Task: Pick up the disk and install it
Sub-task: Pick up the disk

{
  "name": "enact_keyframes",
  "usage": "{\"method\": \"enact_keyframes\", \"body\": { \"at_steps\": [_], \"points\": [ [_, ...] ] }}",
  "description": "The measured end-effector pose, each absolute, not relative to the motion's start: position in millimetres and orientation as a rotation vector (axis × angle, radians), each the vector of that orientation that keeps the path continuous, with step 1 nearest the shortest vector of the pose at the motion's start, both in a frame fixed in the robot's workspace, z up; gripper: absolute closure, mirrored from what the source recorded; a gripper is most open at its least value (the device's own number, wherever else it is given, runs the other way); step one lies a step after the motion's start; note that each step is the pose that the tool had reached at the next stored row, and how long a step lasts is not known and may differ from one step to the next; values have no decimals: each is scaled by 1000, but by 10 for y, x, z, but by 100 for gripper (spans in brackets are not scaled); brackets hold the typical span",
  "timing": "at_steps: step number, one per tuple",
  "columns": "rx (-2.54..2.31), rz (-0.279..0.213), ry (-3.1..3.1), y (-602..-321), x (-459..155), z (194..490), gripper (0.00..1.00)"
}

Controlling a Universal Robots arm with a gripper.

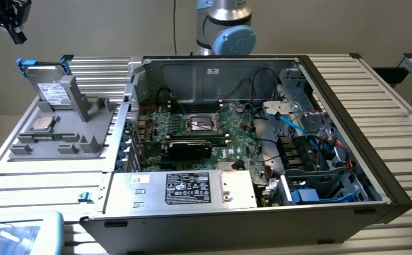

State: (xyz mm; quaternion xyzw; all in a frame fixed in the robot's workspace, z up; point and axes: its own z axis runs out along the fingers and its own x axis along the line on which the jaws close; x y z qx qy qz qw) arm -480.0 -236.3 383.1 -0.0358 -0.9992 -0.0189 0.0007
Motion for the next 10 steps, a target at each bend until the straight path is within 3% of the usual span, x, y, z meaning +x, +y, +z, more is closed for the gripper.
{"method": "enact_keyframes", "body": {
  "at_steps": [10],
  "points": [
    [-30, -59, -3139, -2363, -4801, 3831, 89]
  ]
}}
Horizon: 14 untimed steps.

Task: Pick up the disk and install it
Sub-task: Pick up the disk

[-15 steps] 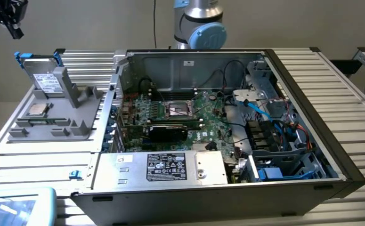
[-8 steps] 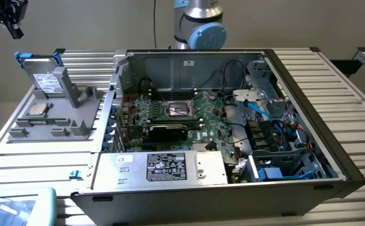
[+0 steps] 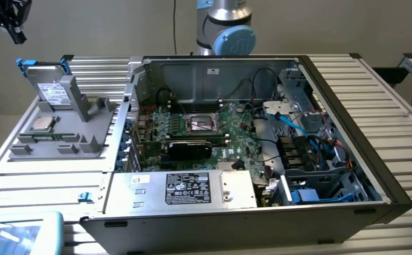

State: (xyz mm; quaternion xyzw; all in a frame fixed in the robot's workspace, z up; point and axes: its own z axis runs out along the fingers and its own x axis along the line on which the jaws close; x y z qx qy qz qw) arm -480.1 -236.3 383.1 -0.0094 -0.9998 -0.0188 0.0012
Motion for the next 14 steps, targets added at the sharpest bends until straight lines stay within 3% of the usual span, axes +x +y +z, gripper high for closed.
{"method": "enact_keyframes", "body": {
  "at_steps": [14],
  "points": [
    [370, -60, -3112, -2363, -4801, 3830, 89]
  ]
}}
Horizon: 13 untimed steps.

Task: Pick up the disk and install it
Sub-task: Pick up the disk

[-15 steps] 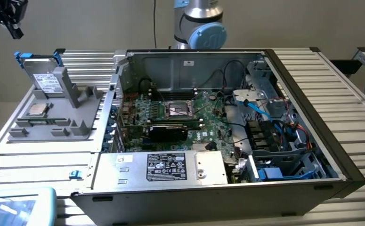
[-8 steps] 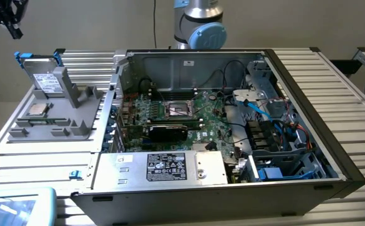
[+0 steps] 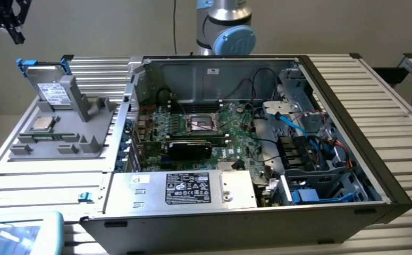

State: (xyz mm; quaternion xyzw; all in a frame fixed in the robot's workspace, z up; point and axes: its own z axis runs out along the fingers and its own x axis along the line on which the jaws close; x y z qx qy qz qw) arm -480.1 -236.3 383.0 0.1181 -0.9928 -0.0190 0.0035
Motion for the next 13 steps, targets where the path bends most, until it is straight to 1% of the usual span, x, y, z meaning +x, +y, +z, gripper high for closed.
{"method": "enact_keyframes", "body": {
  "at_steps": [13],
  "points": [
    [733, -64, -3043, -2363, -4801, 3828, 89]
  ]
}}
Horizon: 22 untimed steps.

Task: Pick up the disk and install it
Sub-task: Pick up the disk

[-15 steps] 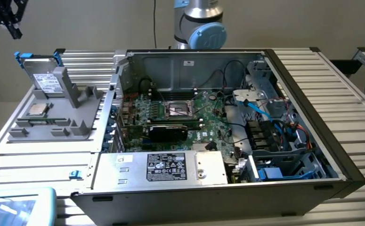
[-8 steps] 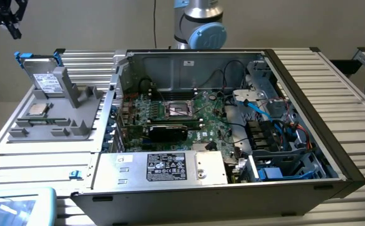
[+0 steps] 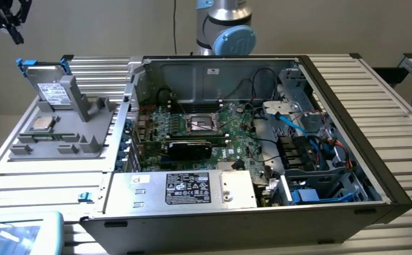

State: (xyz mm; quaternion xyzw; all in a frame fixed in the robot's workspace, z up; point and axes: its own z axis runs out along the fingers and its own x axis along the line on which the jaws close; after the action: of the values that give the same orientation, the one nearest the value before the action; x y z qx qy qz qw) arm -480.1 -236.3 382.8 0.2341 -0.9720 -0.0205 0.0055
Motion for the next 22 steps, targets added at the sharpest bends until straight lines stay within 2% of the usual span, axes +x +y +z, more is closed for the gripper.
{"method": "enact_keyframes", "body": {
  "at_steps": [22],
  "points": [
    [1320, -59, -2832, -2363, -4801, 3827, 89]
  ]
}}
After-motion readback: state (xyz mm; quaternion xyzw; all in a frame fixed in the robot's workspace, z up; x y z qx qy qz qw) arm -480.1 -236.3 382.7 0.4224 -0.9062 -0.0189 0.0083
